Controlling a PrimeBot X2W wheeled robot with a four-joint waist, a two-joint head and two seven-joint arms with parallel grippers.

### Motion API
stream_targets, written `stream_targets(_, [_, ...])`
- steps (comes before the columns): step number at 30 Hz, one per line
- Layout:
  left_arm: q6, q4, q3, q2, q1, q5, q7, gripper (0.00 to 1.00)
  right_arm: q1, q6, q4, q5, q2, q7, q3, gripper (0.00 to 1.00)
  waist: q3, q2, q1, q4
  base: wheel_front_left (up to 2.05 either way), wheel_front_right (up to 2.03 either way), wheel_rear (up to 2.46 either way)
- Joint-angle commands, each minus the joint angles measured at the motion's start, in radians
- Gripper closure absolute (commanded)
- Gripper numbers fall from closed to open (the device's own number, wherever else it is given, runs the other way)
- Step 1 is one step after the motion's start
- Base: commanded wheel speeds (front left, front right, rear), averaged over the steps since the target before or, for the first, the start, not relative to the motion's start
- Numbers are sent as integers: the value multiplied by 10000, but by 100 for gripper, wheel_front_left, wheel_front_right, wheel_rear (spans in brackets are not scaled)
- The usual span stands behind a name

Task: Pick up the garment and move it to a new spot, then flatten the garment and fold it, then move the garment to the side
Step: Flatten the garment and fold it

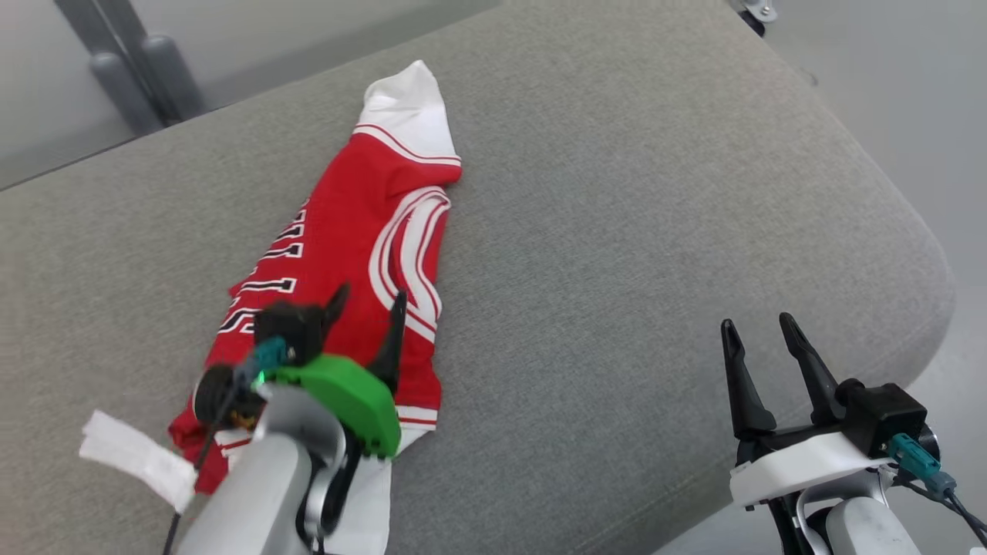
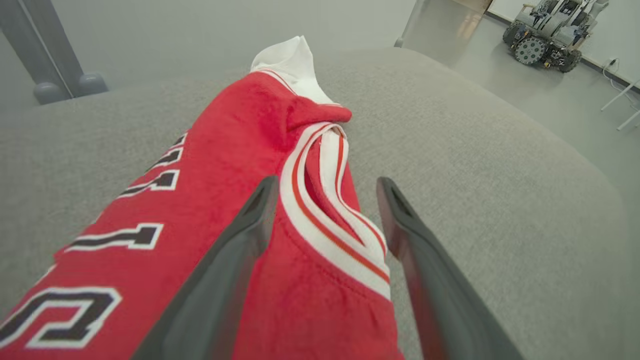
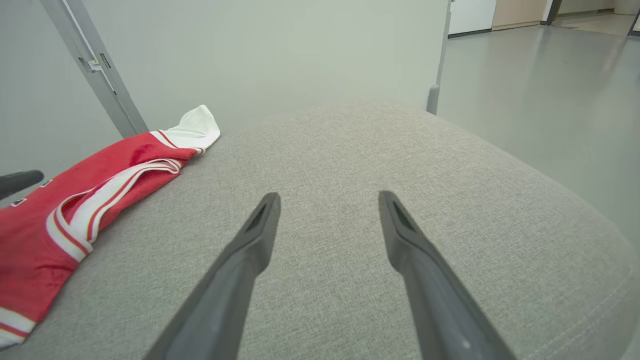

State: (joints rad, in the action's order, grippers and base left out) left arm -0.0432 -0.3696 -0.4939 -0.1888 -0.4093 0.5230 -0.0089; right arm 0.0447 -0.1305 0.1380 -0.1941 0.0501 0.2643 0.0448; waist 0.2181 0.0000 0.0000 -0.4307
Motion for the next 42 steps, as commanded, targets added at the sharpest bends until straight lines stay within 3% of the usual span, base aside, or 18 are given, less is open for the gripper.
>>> stream_targets(1, [-205,692,-191,-252,682,-144,288,0,-124,-4,-40,97,14,2,-61,0,-588,0,0,801,0,0,0])
stream_targets(5, [-779,2564,-592,-788,2290,-333,1100,0,-177,-4,-96,253,12,2,-114,0,-592,0,0,1128,0,0,0])
stream_targets(10, [-1202,3746,-882,-1109,3462,-223,1871,0,-157,-4,-81,323,14,2,-84,0,-530,0,0,1361,0,0,0])
stream_targets(14, [-1235,3836,-1070,-1330,3651,-331,2167,0,-137,-4,-55,343,12,2,-76,0,-457,0,0,1479,0,0,0])
stream_targets(21, [-766,2613,-1439,-1385,2945,-541,2459,0,97,-4,-48,341,14,2,48,0,-289,0,0,1410,0,0,0])
stream_targets(22, [-679,2377,-1537,-1422,2846,-591,2580,10,135,-4,-49,344,15,2,32,0,-263,0,0,1368,0,0,0])
stream_targets(23, [-615,2200,-1614,-1469,2739,-665,2699,53,162,-4,-58,327,14,2,-4,0,-245,0,0,1344,0,0,0])
stream_targets(24, [-521,1987,-1700,-1479,2682,-633,2846,83,182,-4,-67,288,11,2,-19,0,-224,0,0,1304,0,0,0])
stream_targets(25, [-423,1857,-1770,-1466,2662,-559,2962,100,178,-4,-62,269,9,2,-36,0,-211,0,0,1273,0,0,0])
stream_targets(30, [-198,1912,-1781,-1415,2581,-248,3194,100,63,-4,-8,142,9,2,-120,0,-185,0,0,1106,0,0,0])
stream_targets(37, [82,4160,-1772,-1110,2276,341,3547,100,122,-4,39,-109,9,2,4,0,-211,0,0,694,0,0,0])
stream_targets(42, [387,4624,-2253,-218,826,155,4085,100,284,-4,141,-238,9,2,161,0,-118,0,0,297,0,0,0])
